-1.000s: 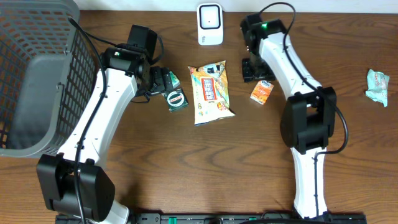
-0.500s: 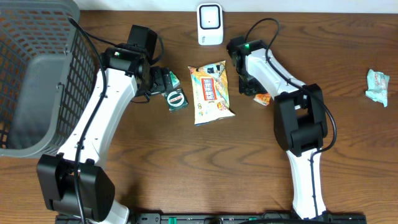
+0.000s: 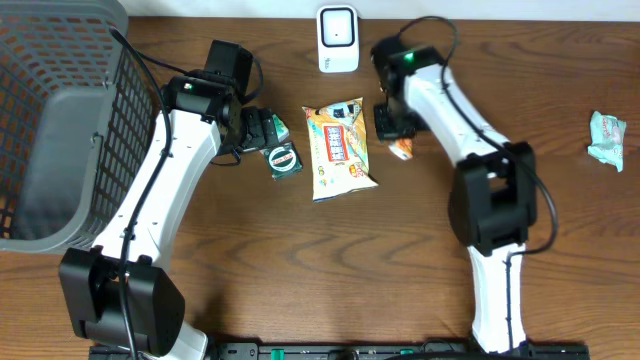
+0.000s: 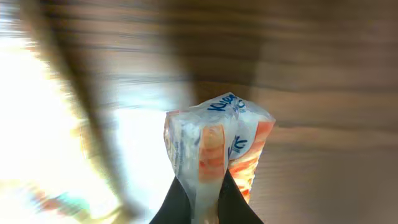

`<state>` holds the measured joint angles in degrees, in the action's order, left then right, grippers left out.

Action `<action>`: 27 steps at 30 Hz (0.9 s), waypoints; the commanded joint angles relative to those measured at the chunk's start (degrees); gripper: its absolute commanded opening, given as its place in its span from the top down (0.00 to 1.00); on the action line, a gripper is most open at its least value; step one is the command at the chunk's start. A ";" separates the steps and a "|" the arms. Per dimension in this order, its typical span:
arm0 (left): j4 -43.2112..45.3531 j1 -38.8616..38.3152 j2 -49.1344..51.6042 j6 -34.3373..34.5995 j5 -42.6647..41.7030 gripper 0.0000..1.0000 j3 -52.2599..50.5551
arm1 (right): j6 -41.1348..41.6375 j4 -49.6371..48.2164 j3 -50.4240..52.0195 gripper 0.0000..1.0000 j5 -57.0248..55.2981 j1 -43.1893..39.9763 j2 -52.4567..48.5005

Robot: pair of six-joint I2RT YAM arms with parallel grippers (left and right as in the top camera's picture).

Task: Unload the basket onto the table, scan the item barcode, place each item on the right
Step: 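Close the right gripper on the orange tissue pack and lift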

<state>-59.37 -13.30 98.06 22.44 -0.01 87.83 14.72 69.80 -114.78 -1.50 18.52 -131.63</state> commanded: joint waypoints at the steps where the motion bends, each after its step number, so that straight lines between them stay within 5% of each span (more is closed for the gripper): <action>1: -0.15 0.15 -0.02 -0.31 0.66 0.02 0.48 | -8.17 -0.11 -1.81 0.99 18.01 -2.73 3.82; 6: -0.15 0.15 -0.02 -0.31 0.66 0.02 0.48 | -13.11 -1.90 3.28 0.99 30.45 -5.46 3.02; 15: -0.15 0.15 -0.02 -0.31 0.66 0.02 0.48 | -9.84 -14.82 18.71 0.98 39.36 -11.02 2.93; 22: -0.15 0.15 -0.02 -0.31 0.66 0.02 0.48 | -9.57 -11.02 18.36 0.63 30.03 -16.41 3.08; 27: -0.15 0.15 -0.02 -0.31 0.66 0.03 0.48 | -9.66 -4.04 14.60 0.59 28.06 -18.23 3.19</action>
<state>-59.37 -13.28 98.06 22.44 -0.01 87.83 5.06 64.31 -97.30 28.45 0.34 -128.27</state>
